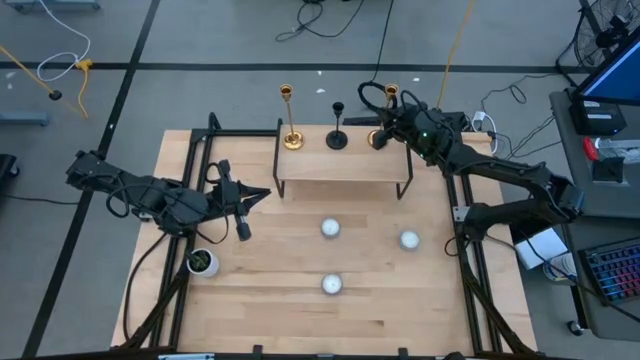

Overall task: Pick & Place candle stick holders
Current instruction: Put the golden candle holder on the shelf, then put the blue scented candle on the shelf aligned with the golden candle holder

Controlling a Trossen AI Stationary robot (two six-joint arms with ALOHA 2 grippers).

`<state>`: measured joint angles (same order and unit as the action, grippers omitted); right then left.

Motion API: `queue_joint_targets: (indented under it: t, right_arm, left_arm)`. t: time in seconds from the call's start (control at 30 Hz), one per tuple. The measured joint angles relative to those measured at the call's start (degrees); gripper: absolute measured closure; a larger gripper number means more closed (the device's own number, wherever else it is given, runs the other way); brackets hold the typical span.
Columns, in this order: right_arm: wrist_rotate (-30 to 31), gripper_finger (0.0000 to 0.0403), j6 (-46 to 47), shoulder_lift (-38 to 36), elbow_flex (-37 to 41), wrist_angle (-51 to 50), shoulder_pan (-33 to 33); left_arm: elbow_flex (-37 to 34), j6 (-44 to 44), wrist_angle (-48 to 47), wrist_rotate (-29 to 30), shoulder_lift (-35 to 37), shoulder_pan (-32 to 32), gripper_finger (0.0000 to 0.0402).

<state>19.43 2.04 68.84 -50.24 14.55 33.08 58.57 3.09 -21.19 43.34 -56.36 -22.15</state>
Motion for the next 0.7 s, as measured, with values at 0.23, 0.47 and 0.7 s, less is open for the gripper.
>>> queue_joint_targets:
  t: [0.23, 0.47, 0.7]
  right_arm:
    - [0.0, 0.0280, -1.2, 0.0, 0.0, 0.2, 0.0]
    - [0.0, 0.0232, -3.8, -2.2, 0.0, -6.5, -0.4]
    - [-0.1, 0.0208, -4.3, -8.8, 0.0, -16.8, -3.8]
  left_arm:
    - [0.0, 0.1, 0.0, 0.0, 0.0, 0.0, 0.0376]
    - [0.0, 0.5, 0.0, 0.0, 0.0, 0.0, 0.0376]
    - [0.0, 0.5, 0.0, 0.0, 0.0, 0.0, 0.0376]
